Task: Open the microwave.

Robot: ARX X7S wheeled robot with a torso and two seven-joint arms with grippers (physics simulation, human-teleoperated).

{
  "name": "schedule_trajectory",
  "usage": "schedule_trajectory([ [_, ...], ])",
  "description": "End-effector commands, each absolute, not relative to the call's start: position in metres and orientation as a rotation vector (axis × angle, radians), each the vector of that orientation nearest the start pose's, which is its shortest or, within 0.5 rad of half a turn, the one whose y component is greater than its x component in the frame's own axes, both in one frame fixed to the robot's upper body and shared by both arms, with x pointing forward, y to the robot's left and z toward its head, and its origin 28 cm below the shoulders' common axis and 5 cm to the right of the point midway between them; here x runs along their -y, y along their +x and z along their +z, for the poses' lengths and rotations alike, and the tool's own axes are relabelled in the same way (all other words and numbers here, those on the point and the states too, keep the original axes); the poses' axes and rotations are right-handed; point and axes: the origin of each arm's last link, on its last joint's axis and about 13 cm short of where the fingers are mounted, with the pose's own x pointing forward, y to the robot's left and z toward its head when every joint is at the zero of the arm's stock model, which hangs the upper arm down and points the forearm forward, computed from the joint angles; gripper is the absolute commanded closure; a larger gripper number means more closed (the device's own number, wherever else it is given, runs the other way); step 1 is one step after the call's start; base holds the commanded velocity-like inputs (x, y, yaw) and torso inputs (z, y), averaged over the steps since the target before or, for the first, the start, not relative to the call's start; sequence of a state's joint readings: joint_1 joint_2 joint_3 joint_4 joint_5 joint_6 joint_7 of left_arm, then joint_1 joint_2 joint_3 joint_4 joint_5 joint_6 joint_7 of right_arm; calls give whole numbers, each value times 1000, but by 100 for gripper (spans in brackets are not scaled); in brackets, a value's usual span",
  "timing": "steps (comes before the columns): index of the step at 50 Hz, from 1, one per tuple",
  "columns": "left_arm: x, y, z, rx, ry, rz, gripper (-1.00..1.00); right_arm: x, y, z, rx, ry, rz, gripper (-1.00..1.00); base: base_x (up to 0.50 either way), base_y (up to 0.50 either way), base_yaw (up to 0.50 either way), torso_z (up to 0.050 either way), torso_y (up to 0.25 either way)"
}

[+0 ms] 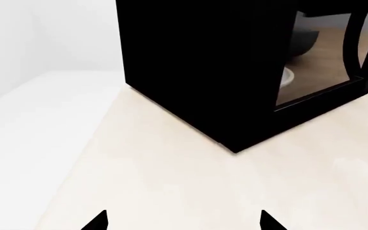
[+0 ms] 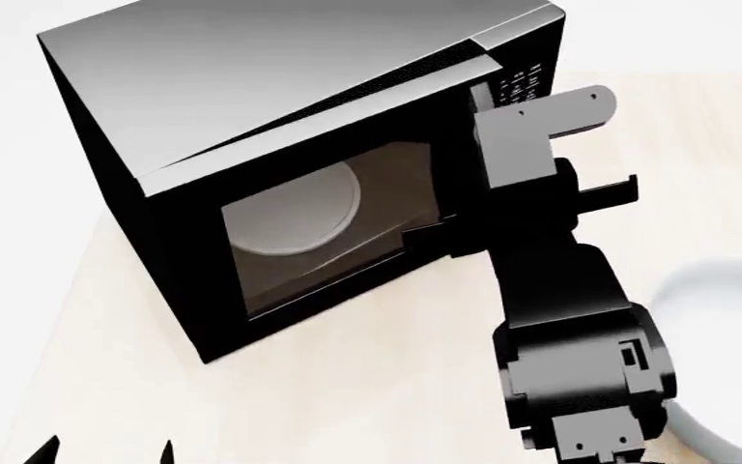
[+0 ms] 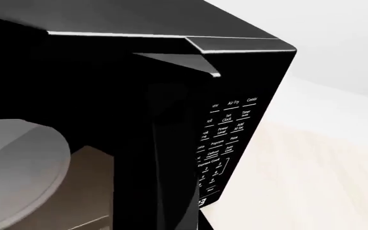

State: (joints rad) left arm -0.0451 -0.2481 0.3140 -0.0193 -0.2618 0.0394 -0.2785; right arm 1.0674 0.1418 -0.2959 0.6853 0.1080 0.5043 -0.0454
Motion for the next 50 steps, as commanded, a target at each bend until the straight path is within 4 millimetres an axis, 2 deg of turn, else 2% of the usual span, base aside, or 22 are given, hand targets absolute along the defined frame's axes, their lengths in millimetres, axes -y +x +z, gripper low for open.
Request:
schedule_trajectory([
  [1,-204,211,13,-14,-9,-19,-100,101,384,185,-110,-206,207,100,0,0,3,0,0],
  [30,-204,210,13,-14,-10,-18,-100,99,338,181,-64,-131,242,100,0,0,1,0,3],
  [50,-204,210,12,-14,-9,-19,-100,95,308,171,-48,-73,283,100,0,0,0,1,4],
])
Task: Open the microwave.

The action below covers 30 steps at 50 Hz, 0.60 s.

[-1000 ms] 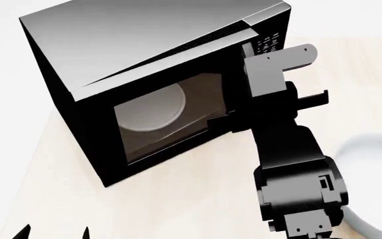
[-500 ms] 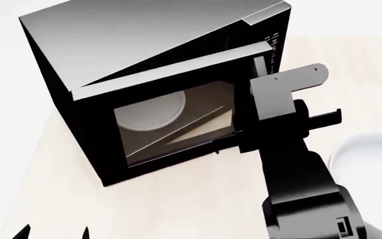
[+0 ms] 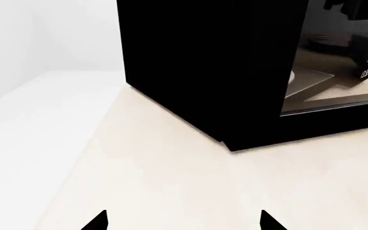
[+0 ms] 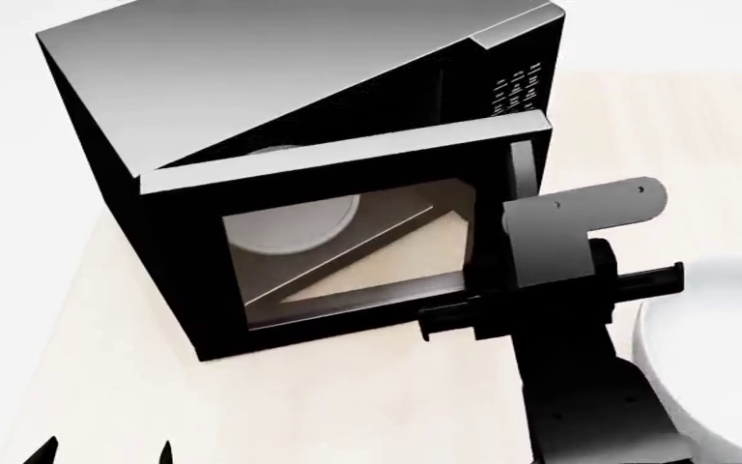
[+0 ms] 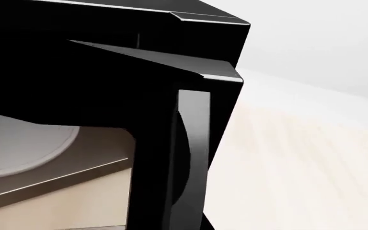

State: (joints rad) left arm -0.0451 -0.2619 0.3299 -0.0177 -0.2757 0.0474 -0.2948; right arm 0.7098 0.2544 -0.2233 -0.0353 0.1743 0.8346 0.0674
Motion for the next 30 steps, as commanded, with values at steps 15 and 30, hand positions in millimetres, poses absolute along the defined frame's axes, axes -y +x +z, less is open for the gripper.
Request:
schedule_trajectory([
  [15,-204,211,12,-17,-9,-17,-100,94,300,156,-51,-60,281,100,0,0,0,1,2],
  [30,-204,211,12,-16,-9,-16,-100,93,303,152,-51,-60,270,-100,0,0,0,0,2],
])
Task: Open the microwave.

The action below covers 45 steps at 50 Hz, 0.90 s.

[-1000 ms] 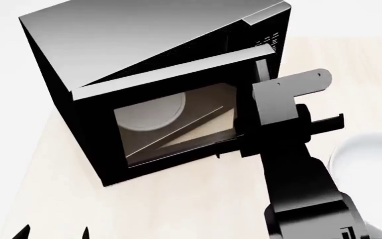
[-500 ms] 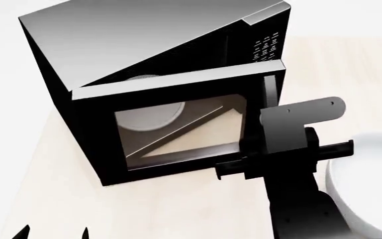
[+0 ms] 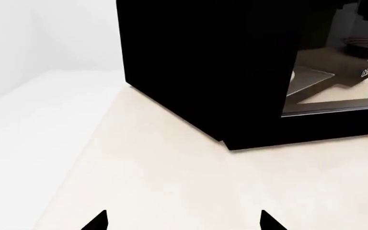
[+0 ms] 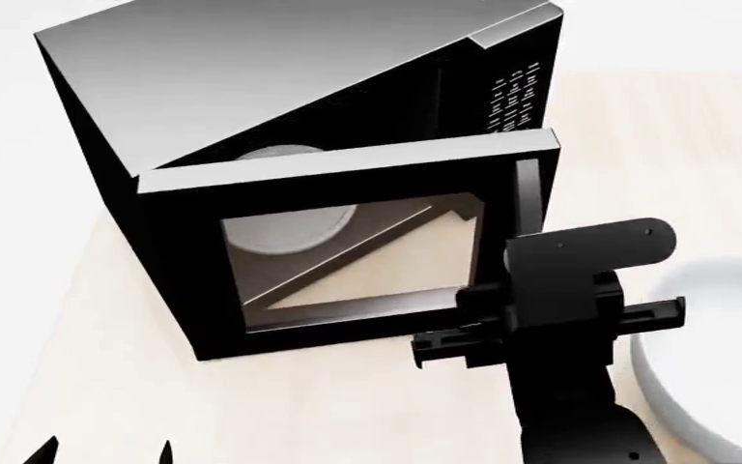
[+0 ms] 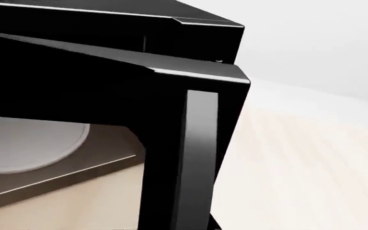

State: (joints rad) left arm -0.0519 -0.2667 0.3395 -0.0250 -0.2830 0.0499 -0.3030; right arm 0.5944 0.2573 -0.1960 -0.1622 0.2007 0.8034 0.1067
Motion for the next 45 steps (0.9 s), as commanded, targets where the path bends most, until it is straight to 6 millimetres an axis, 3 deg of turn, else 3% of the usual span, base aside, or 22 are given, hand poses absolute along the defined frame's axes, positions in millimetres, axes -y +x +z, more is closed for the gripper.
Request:
schedule_trajectory([
  [1,-204,211,12,-17,-9,-16,-100,93,303,152,-49,-55,268,-100,0,0,0,0,0],
  [15,-204,211,13,-16,-9,-17,-100,96,299,148,-52,-56,257,-100,0,0,0,1,1],
  [45,-204,211,12,-19,-8,-14,-100,126,292,153,-24,-24,177,-100,0,0,0,0,1],
])
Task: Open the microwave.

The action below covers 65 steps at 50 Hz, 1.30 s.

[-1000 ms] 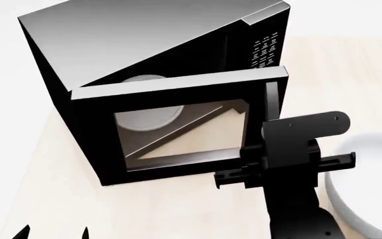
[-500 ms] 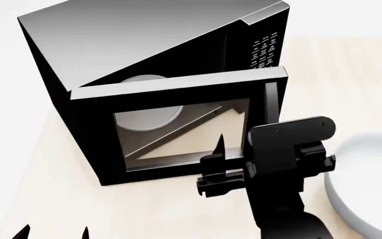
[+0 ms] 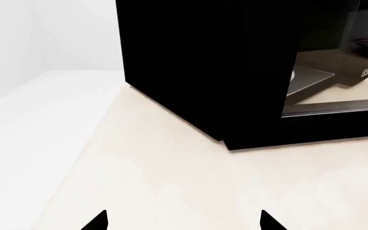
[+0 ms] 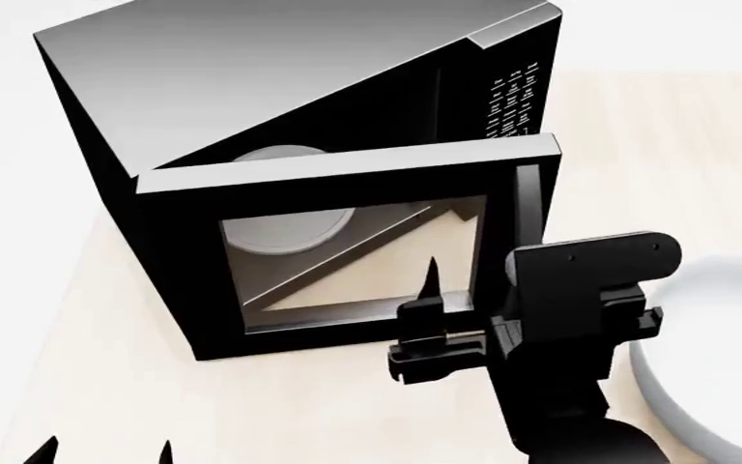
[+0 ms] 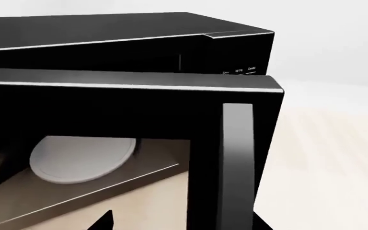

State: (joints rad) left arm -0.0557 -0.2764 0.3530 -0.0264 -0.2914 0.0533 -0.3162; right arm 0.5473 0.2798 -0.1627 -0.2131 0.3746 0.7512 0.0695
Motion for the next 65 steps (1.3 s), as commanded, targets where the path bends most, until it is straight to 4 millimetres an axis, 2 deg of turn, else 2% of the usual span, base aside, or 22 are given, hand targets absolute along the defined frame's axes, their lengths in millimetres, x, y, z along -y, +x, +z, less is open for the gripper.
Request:
schedule_trajectory([
  [1,-204,211,12,-19,-8,-14,-100,127,291,152,-24,-23,172,-100,0,0,0,0,0],
  [18,-204,212,12,-21,-7,-12,-100,140,280,156,-3,-6,129,-100,0,0,0,0,0],
  [26,-204,211,11,-21,-5,-11,-100,138,261,177,50,1,141,-100,0,0,0,0,0],
  [32,-204,212,11,-21,-5,-10,-100,132,242,197,90,-65,149,-100,0,0,0,0,0],
  [38,-204,212,11,-22,-5,-9,-100,129,224,229,200,-111,135,-100,0,0,0,0,0],
  [39,-204,213,11,-21,-4,-9,-100,129,222,239,219,-85,127,-100,0,0,0,0,0],
  [46,-204,213,11,-22,-6,-9,-100,129,216,282,284,-98,111,-100,0,0,0,0,0],
  [47,-204,213,11,-21,-6,-9,-100,129,215,284,288,-102,110,-100,0,0,0,0,0],
  [48,-204,214,11,-23,-9,-9,-100,128,218,297,315,-212,-7,-100,0,0,0,0,0],
  [51,-204,214,11,-24,-12,-8,-100,128,225,316,347,-168,-38,-100,0,0,0,0,0],
  [59,-204,213,11,-24,-13,-9,-100,117,224,374,407,-109,130,-100,0,0,0,0,0],
  [65,-204,212,12,-23,-14,-8,-100,112,235,415,400,-197,127,-100,0,0,0,0,0],
])
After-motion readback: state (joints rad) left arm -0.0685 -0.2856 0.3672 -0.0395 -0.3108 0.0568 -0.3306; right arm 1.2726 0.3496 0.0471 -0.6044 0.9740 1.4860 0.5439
